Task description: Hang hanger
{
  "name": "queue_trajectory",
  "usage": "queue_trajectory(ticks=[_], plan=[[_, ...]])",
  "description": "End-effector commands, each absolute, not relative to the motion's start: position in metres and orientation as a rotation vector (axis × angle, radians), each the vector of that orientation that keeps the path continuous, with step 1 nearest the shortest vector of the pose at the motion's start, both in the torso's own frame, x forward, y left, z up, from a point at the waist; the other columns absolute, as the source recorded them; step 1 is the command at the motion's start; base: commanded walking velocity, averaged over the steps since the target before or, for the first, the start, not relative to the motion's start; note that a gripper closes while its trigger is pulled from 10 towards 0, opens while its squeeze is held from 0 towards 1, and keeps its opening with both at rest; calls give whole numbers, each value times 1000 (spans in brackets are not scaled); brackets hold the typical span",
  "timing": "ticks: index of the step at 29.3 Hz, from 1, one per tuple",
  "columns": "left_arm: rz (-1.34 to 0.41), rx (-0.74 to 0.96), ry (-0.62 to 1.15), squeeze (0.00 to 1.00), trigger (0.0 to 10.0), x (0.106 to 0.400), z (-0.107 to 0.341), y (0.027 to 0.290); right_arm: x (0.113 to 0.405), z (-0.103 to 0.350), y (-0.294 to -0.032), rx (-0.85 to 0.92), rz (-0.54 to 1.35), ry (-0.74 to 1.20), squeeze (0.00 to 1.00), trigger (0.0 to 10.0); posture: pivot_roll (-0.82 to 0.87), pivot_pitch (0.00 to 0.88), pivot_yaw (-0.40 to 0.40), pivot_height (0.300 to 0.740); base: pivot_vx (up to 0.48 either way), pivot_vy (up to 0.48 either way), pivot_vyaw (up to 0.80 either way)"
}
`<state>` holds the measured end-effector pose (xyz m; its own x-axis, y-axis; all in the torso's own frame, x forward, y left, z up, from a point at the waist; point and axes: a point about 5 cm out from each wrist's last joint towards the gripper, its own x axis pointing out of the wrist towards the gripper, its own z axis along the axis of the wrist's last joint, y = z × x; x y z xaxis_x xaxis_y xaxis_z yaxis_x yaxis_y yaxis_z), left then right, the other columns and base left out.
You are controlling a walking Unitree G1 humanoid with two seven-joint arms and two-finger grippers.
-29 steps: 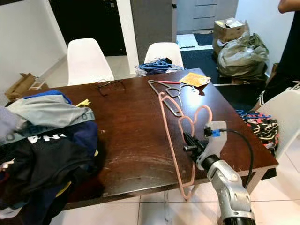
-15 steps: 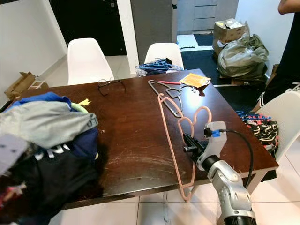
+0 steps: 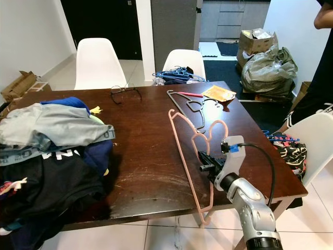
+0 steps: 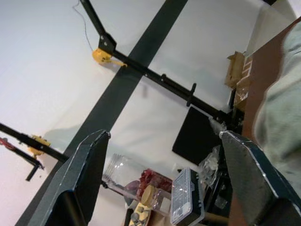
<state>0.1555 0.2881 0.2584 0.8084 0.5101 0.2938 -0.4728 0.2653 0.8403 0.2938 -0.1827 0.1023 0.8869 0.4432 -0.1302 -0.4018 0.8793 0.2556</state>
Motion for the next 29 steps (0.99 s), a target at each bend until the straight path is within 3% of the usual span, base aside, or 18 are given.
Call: queue_trajectory(ticks=[1, 8, 12, 29], plan=[[649, 1089, 76, 0, 10000, 149, 248, 281, 293, 92, -181, 232, 449, 246, 0, 10000, 170, 0, -57, 731, 0, 0, 0], [778, 875, 245, 0, 10000, 120, 215, 295, 294, 92, -179, 234, 482, 268, 0, 10000, 185, 0, -82, 731, 0, 0, 0], [785, 898, 282, 0, 10000, 117, 210, 301, 294, 92, -178, 236, 483, 270, 0, 10000, 184, 0, -82, 731, 0, 0, 0], [592, 975, 151, 0, 10000, 160, 212, 299, 295, 94, -180, 237, 460, 259, 0, 10000, 145, 0, -55, 731, 0, 0, 0]])
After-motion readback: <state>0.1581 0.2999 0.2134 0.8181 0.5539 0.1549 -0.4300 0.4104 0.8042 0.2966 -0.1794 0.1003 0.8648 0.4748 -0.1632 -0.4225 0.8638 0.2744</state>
